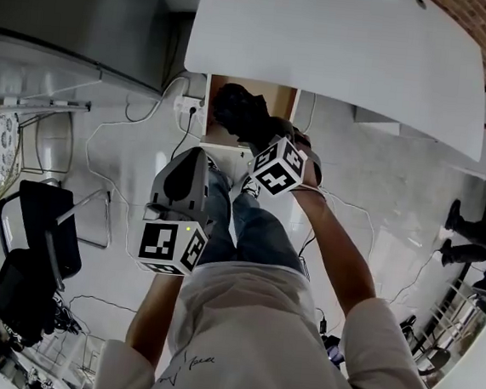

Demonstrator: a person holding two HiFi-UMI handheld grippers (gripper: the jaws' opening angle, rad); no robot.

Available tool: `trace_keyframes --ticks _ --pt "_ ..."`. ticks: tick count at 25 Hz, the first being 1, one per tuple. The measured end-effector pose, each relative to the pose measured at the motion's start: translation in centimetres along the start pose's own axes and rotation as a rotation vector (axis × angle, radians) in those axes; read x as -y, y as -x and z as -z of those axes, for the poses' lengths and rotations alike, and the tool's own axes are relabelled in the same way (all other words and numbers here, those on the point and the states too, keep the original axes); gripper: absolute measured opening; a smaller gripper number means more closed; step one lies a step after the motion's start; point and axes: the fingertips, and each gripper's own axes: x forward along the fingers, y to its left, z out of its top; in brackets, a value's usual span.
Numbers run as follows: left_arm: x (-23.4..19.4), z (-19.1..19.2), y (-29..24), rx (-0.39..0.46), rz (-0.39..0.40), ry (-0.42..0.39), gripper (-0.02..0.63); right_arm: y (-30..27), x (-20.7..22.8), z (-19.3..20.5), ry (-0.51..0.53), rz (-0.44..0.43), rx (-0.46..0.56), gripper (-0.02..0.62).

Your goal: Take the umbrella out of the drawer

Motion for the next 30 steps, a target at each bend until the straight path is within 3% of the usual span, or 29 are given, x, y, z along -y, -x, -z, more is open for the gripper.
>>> trace_keyframes --ticks 13,30 --pt "2.7 0.4 1.8 -0.034 0.037 -0.037 0.017 5.0 0.4 -0.5 -0.029 0.015 0.053 0.247" --pt "5.4 -1.4 3.8 0.019 0.055 -0.017 0.017 12.8 1.2 -2.0 -0.115 0.032 0.174 0.248"
